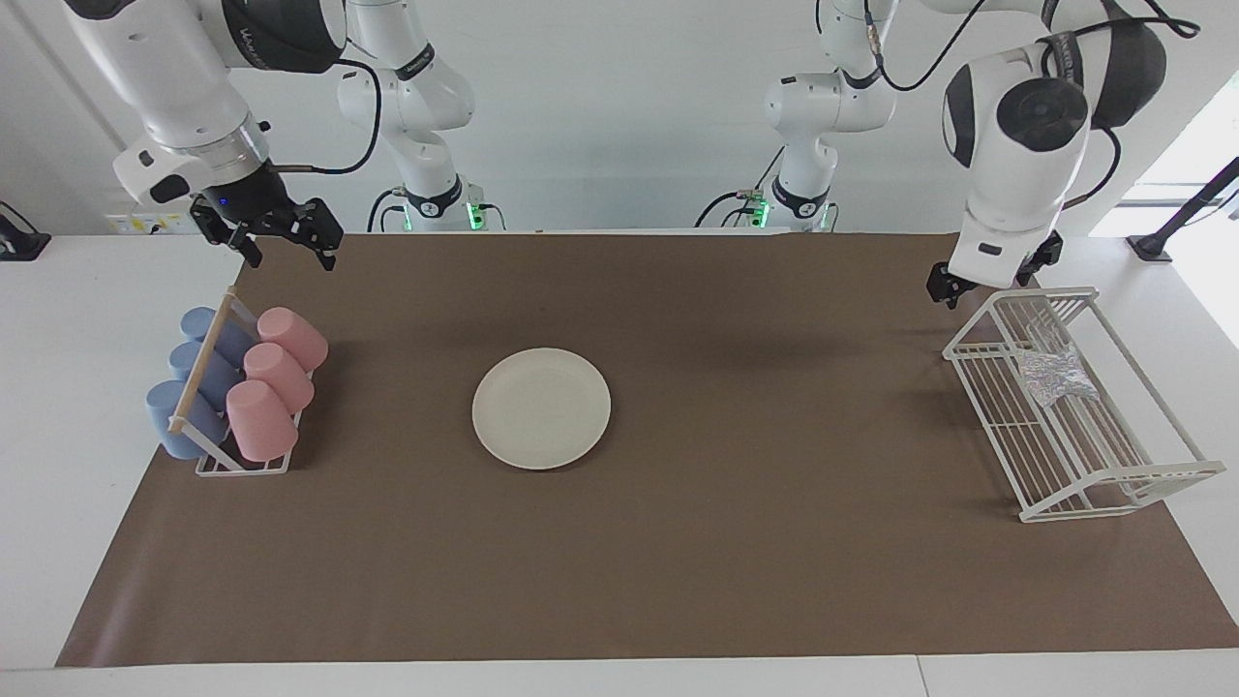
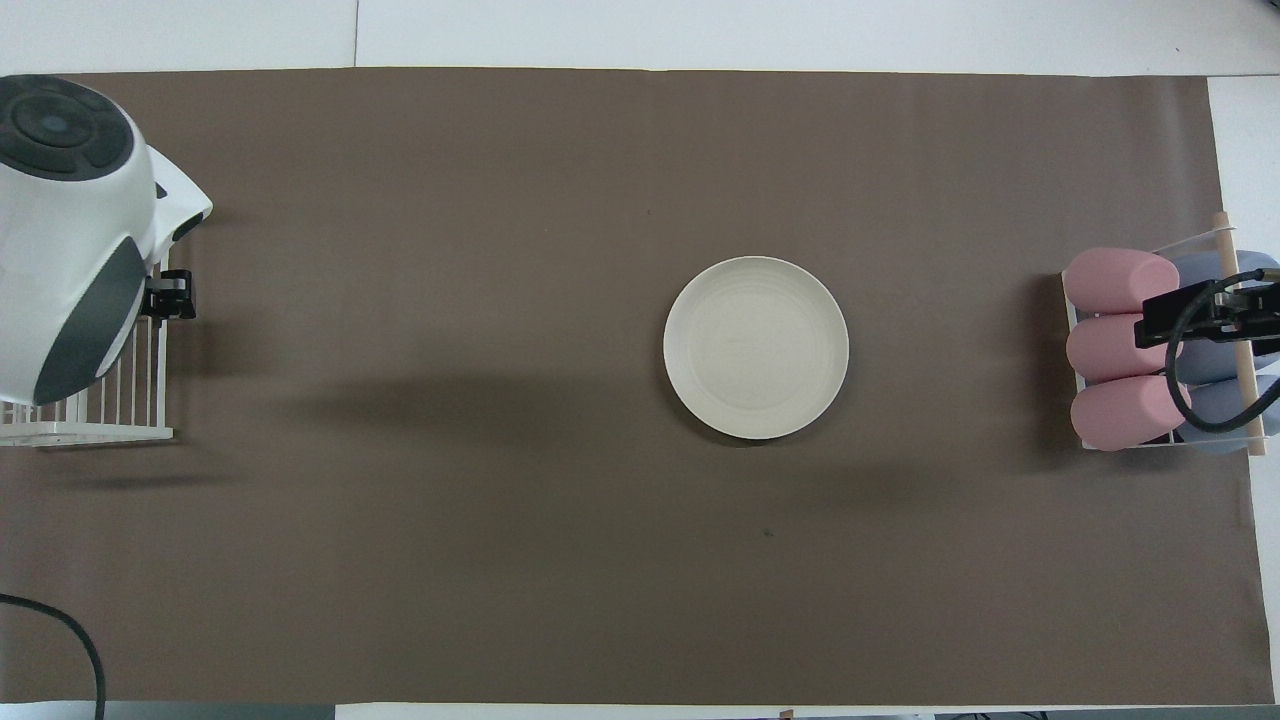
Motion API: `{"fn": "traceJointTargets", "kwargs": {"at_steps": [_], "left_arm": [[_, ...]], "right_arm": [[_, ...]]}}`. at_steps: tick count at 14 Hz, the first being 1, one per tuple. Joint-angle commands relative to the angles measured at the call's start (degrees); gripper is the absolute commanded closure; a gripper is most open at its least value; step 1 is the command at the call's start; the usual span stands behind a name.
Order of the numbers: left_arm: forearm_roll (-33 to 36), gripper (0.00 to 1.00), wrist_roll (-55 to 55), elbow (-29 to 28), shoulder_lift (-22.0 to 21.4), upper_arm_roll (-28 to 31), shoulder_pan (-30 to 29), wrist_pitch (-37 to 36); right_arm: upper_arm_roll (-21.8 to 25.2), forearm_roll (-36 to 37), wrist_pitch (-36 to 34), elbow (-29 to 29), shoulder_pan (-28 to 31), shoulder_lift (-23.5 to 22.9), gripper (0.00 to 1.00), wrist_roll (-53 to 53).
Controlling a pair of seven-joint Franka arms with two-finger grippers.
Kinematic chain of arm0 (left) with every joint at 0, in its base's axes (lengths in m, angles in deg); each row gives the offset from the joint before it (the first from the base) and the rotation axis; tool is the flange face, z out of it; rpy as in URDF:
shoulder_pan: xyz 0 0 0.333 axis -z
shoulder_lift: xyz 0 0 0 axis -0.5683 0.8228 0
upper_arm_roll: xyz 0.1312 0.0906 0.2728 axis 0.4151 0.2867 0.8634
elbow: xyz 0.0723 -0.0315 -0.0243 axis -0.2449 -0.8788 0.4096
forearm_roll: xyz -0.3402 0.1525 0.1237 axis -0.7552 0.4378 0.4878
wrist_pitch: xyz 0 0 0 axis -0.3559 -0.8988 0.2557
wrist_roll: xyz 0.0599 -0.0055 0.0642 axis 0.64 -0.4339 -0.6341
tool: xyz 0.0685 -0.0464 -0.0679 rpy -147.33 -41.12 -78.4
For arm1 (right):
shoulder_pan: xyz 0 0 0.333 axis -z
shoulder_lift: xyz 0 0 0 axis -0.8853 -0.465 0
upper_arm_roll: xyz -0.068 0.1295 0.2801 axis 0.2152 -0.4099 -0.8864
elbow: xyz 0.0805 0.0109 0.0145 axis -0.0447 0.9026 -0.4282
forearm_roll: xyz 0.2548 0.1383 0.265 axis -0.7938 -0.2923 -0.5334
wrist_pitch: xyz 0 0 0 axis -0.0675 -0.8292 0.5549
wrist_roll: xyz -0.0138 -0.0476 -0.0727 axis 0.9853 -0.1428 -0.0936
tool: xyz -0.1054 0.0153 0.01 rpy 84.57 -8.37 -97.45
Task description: Wipe plate with sponge
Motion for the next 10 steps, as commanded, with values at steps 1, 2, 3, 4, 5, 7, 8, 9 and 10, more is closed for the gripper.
{"fn": "traceJointTargets", "kwargs": {"at_steps": [1,2,3,4,5,7,8,9,10], "left_arm": [[8.1,0.0,-1.2,-0.5,3.8,0.5,0.7,1.1],[12.5,0.0,-1.2,-0.1,5.6,0.5,0.7,0.9],[16.6,0.0,-1.3,-0.1,7.5,0.5,0.8,0.7],[17.7,0.0,-1.4,0.1,8.1,0.5,1.0,0.9],[17.8,0.0,-1.4,0.0,8.2,0.5,0.7,1.0],[17.7,0.0,-1.5,0.0,8.3,0.4,0.2,1.4],[17.5,0.01,-1.5,0.0,8.3,0.5,0.2,1.1],[17.5,0.09,-2.1,0.0,8.3,0.5,0.2,0.8],[17.5,0.18,-2.5,0.0,8.3,0.5,0.2,0.6]], "right_arm": [[-0.7,0.4,-0.4,0.4,0.3,0.6,0.0,-3.3],[-0.8,0.3,-0.4,0.4,-0.1,0.6,0.0,-3.5],[-1.1,0.3,-0.3,0.4,-0.2,0.6,0.0,-4.2],[-1.2,0.3,-0.3,0.6,-0.4,0.7,0.0,-7.5],[-1.2,0.4,-0.4,0.8,-0.5,0.8,0.0,-12.0],[-1.3,0.4,-0.5,0.8,-0.5,0.9,0.0,-17.1],[-1.3,0.3,-0.7,0.9,-0.5,0.9,0.0,-19.3],[-1.2,0.1,-0.3,1.1,0.2,1.0,0.0,-20.9],[-1.2,0.0,-0.1,2.2,0.2,1.3,0.0,-21.4]]}}
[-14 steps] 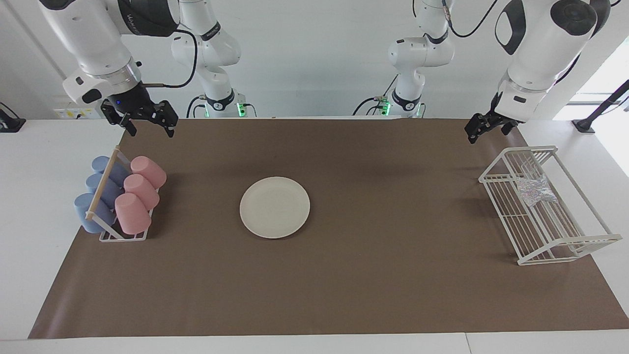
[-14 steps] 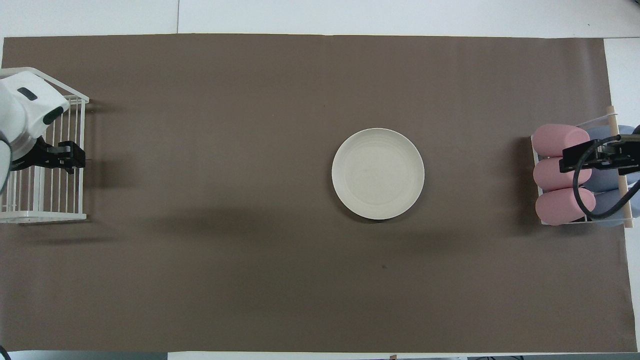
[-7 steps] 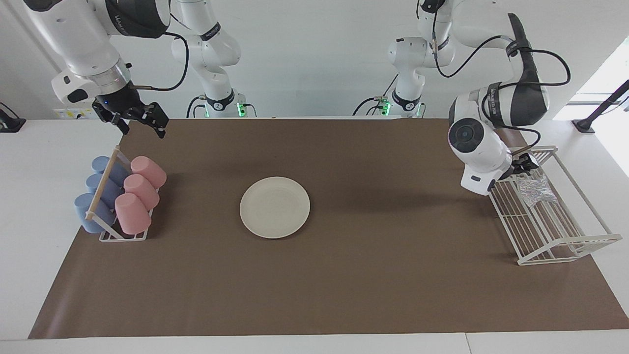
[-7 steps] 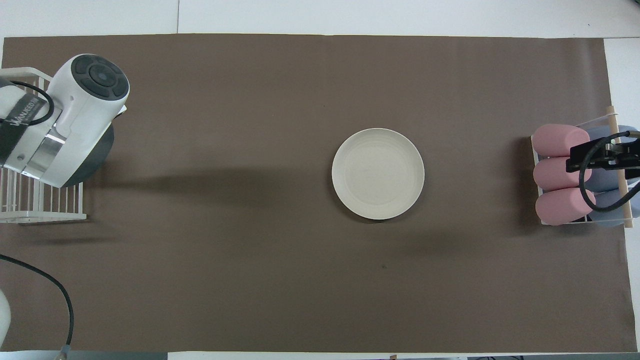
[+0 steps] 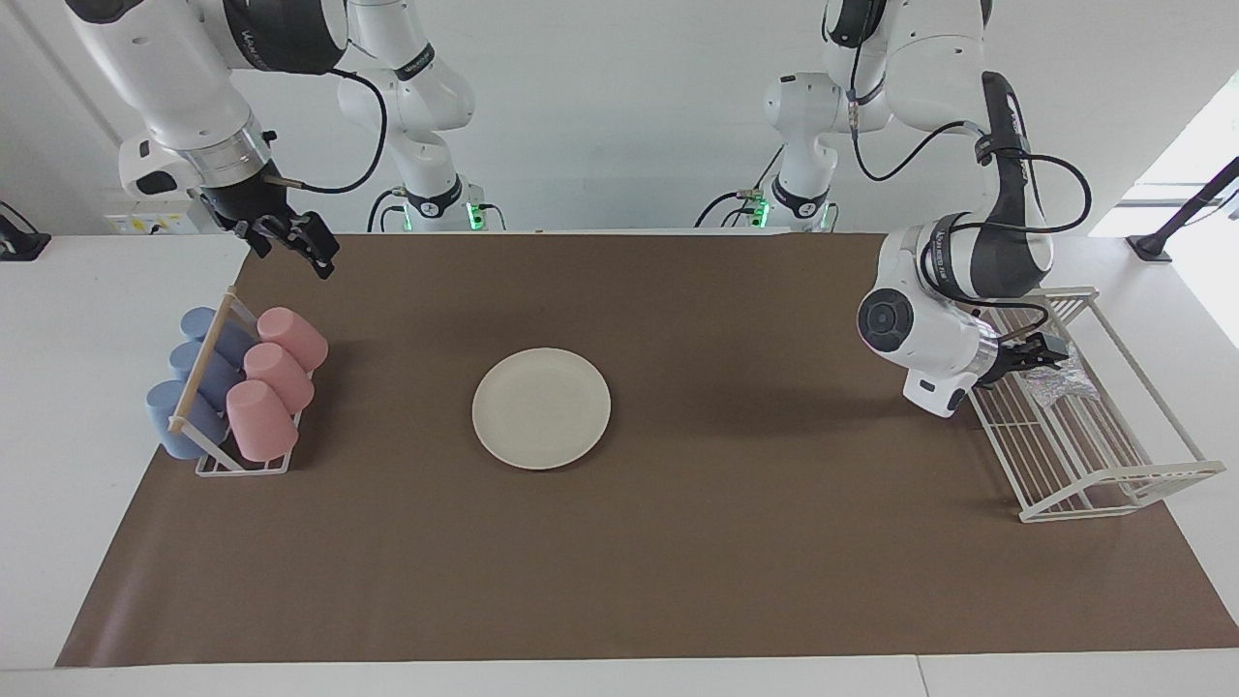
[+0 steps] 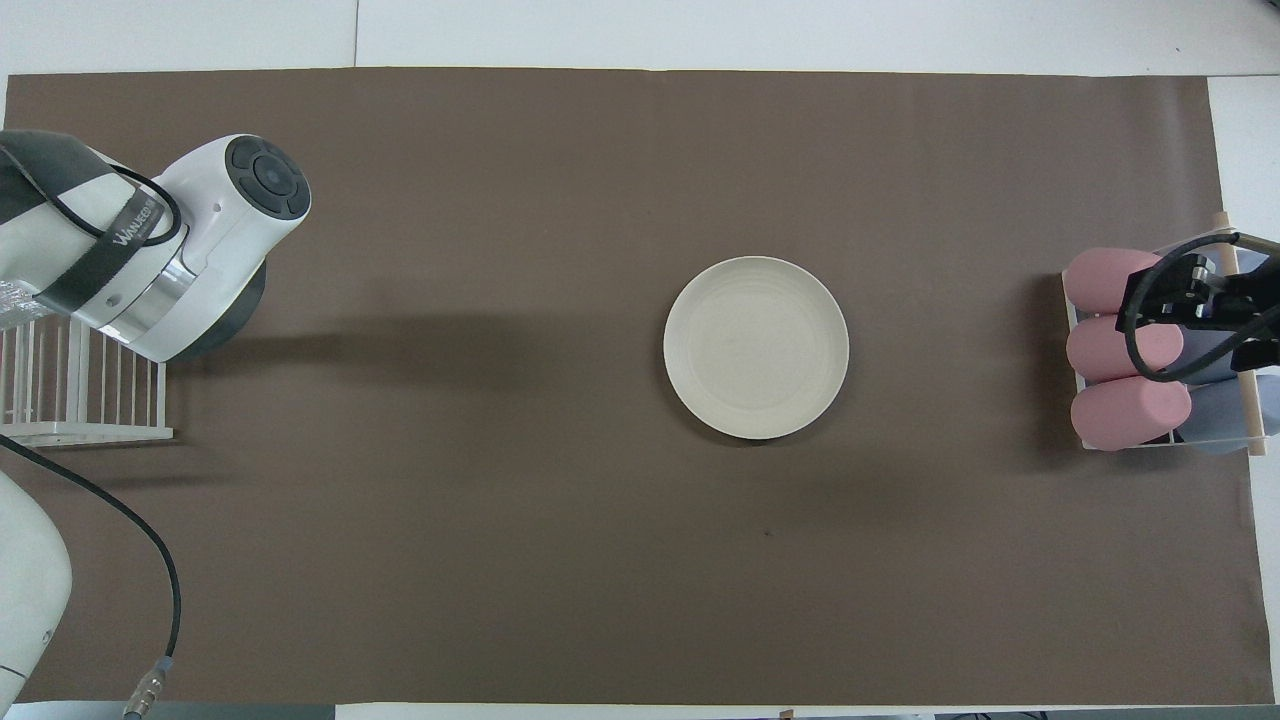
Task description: Wipe plate with sponge
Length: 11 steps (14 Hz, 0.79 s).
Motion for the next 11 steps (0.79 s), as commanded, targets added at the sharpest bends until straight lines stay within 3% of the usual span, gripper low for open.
{"fn": "traceJointTargets", "kwargs": {"at_steps": [1,4,5,7,11], "left_arm": [[0.9,0.25,-2.1,0.0,-0.3,0.3,0.1,-0.3],[0.9,0.45,-4.7,-0.2,-0.4,0.4,0.0,-1.4],[0.9,0.56,-4.6,-0.1,-0.5,0.5,0.0,-1.7],[0.9,0.96,-4.5,0.2,-0.4,0.5,0.1,-2.3],[0.6,1.0,-4.1,1.1,-0.8,0.2,0.2,-2.6]], "right_arm": [[-0.2,-0.1,0.1,2.5,0.7,1.7,0.0,-4.5],[-0.3,-0.4,-0.6,3.5,0.1,2.3,0.0,-16.4],[-0.2,-3.2,-1.9,3.3,0.1,2.3,0.0,-17.0],[0.5,-6.3,-2.4,3.5,1.3,2.4,0.0,-18.8],[-0.2,-6.5,-2.6,4.4,0.8,3.1,0.0,-26.7]]}}
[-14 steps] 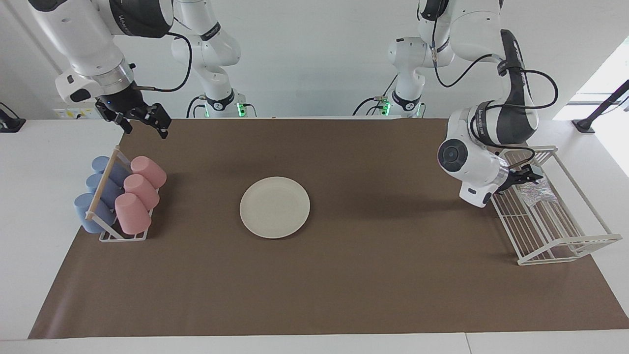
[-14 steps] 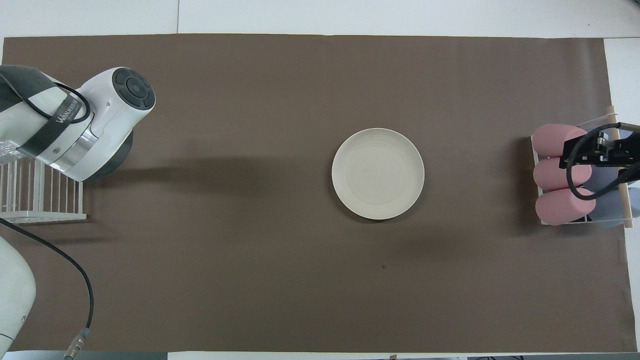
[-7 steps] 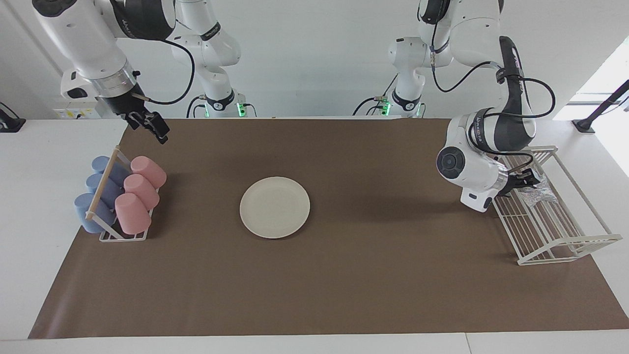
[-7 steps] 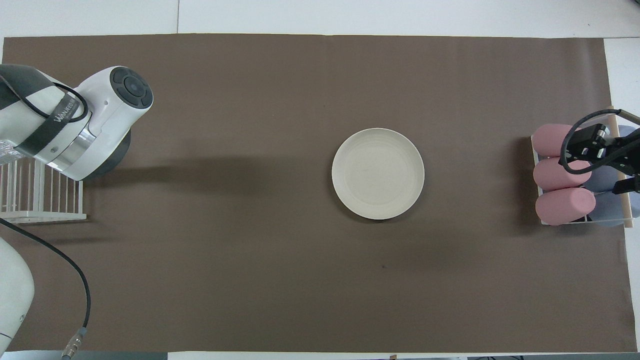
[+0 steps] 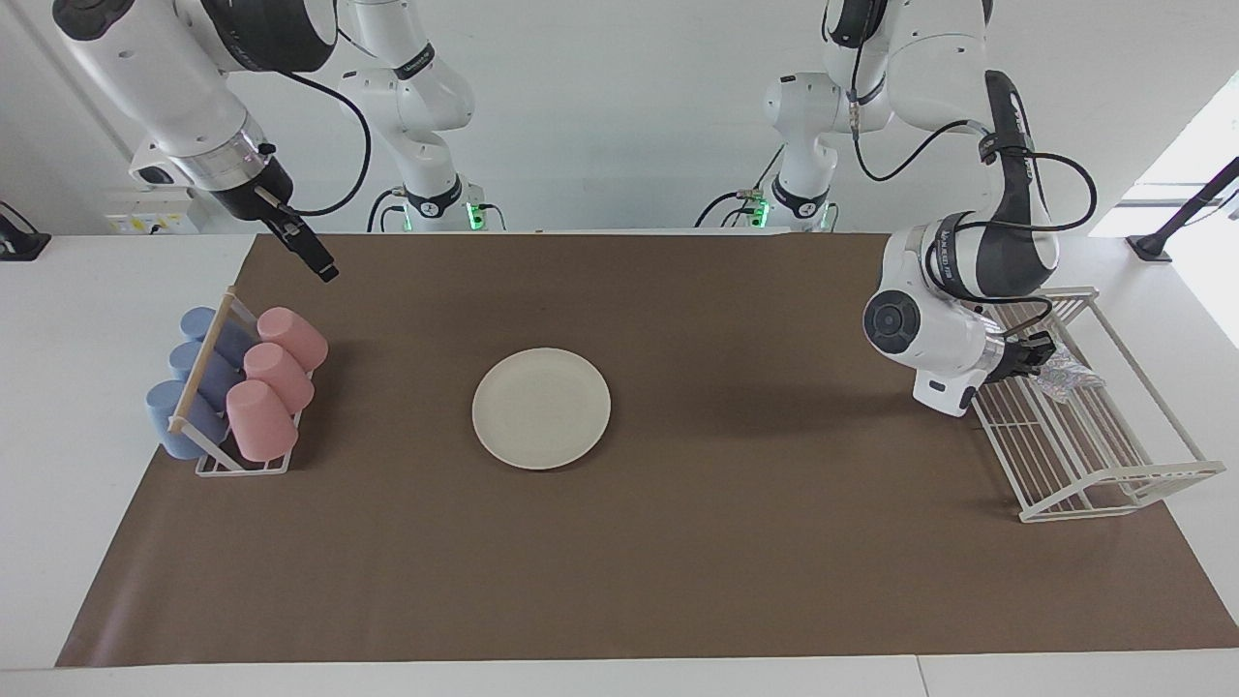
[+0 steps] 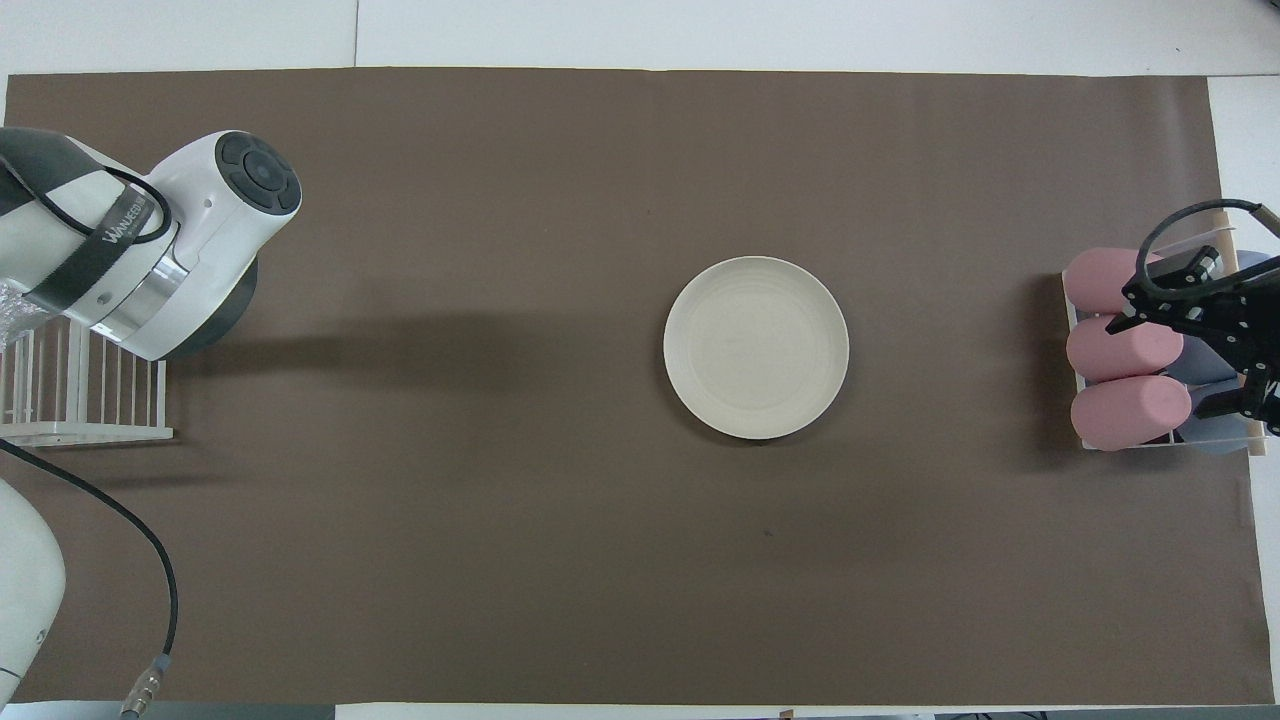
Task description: Wipe plate with sponge
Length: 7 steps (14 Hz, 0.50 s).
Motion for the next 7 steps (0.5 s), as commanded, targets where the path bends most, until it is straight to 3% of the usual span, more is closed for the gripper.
{"fn": "traceJointTargets", "kwargs": {"at_steps": [1,4,7], "left_arm": [[0.1,1.0,0.0,0.7,-0.9,-0.1,0.2,-1.0],[-10.7,1.0,1.1,7.5,-1.4,-0.1,-0.3,-1.6],[-24.4,1.0,1.1,15.0,-1.6,-0.2,0.2,-6.8]], "right_arm": [[-0.9,-2.5,-0.5,2.4,0.3,2.0,0.0,-2.9],[-0.9,-5.4,-0.6,2.1,0.3,2.1,0.0,-10.2],[-1.0,-5.4,-0.9,1.9,-1.2,2.2,0.0,-14.9]]}}
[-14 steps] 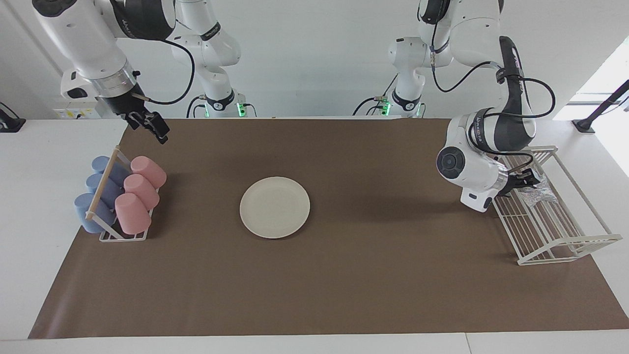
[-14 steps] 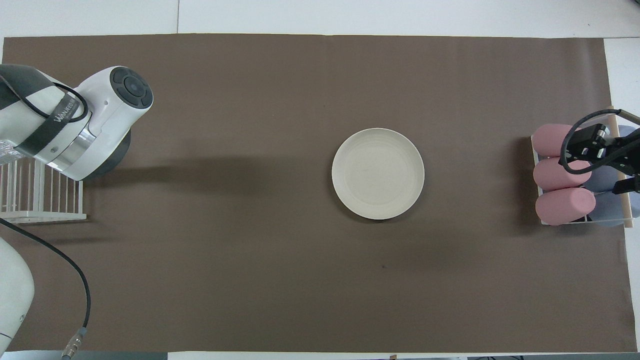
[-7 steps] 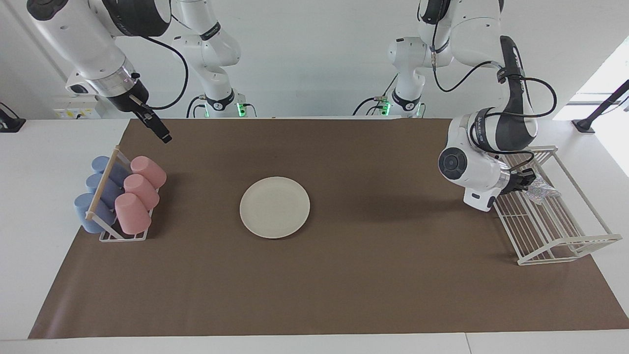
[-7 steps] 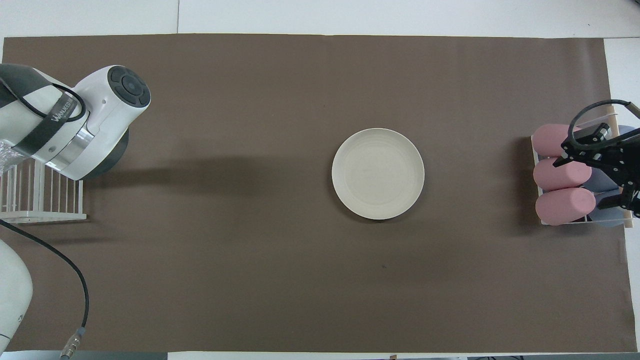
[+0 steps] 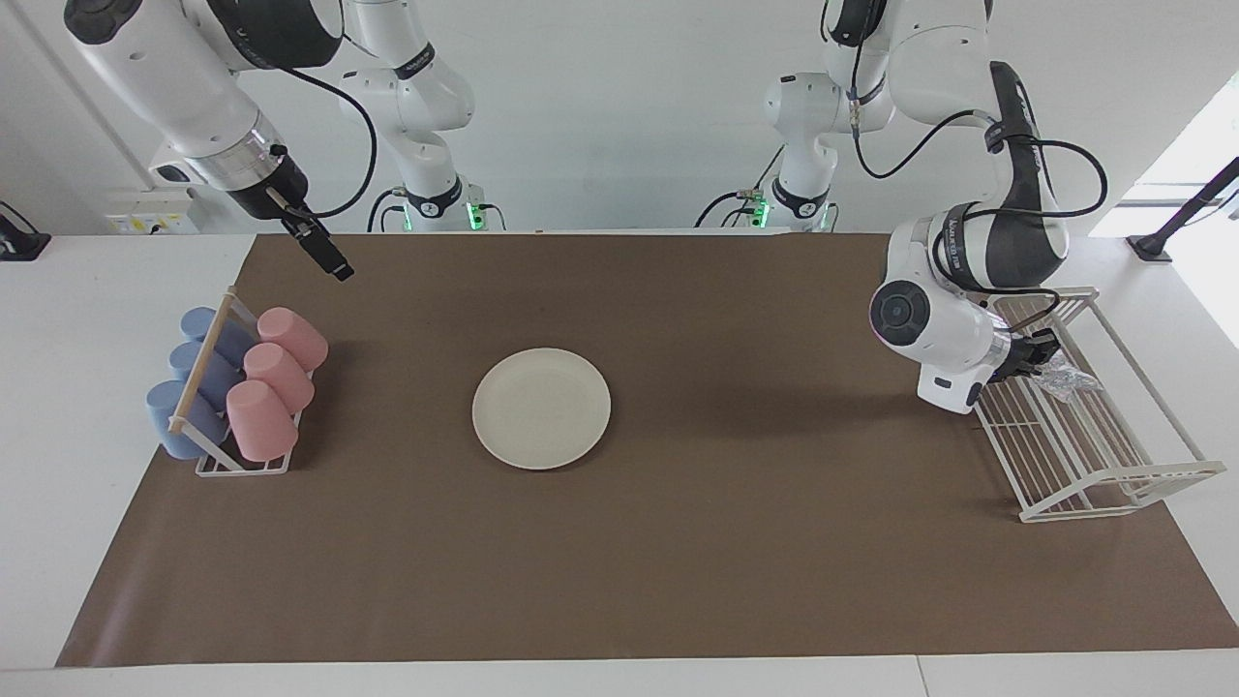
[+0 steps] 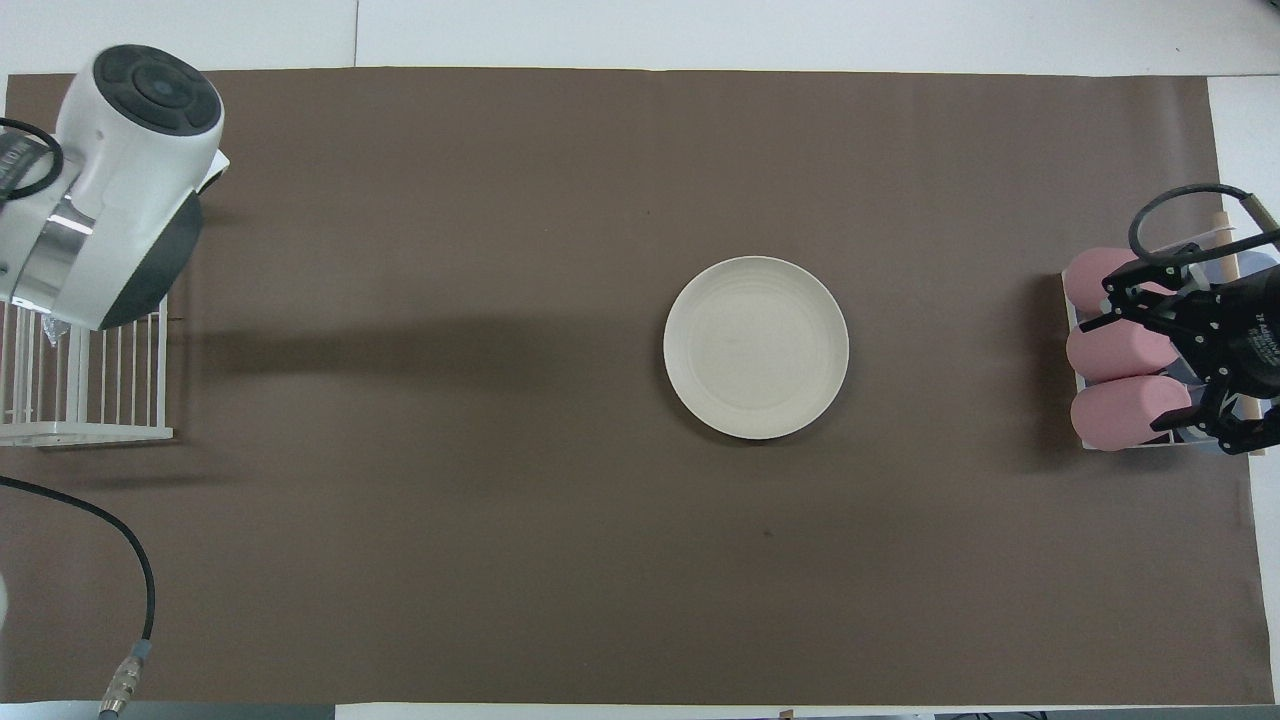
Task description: Wipe plate with sponge
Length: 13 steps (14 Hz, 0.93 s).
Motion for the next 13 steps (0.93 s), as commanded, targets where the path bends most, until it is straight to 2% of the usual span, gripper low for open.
{"fn": "traceJointTargets", "kwargs": {"at_steps": [1,3,6,8,10,13], "left_arm": [[-12.9,1.0,0.7,7.2,-0.2,0.0,0.2,-4.7],[-24.8,1.0,0.5,10.7,-0.2,0.6,-0.2,-7.4],[-46.5,1.0,-1.7,10.5,-3.1,0.9,-3.6,-6.8],[-58.6,1.0,-2.1,9.2,-4.0,0.8,-6.6,-6.9],[-69.8,1.0,-0.5,2.2,-7.3,0.8,-9.5,-5.4],[-84.3,1.0,10.3,-11.5,-14.1,0.8,-10.6,-2.8]], "right_arm": [[-0.3,-1.4,-1.3,1.3,-1.0,2.0,0.0,-3.4],[-0.5,-1.5,-2.1,1.6,-1.0,2.3,0.0,-3.4],[-0.6,-1.5,-1.2,1.7,-1.1,2.3,0.0,-3.9],[-2.1,-1.5,0.7,1.1,-3.0,2.1,0.0,-13.3],[-2.4,-1.5,1.8,0.7,-3.1,2.0,0.0,-17.2],[-3.0,-1.5,2.0,0.9,-3.2,2.0,0.0,-17.7]]}}
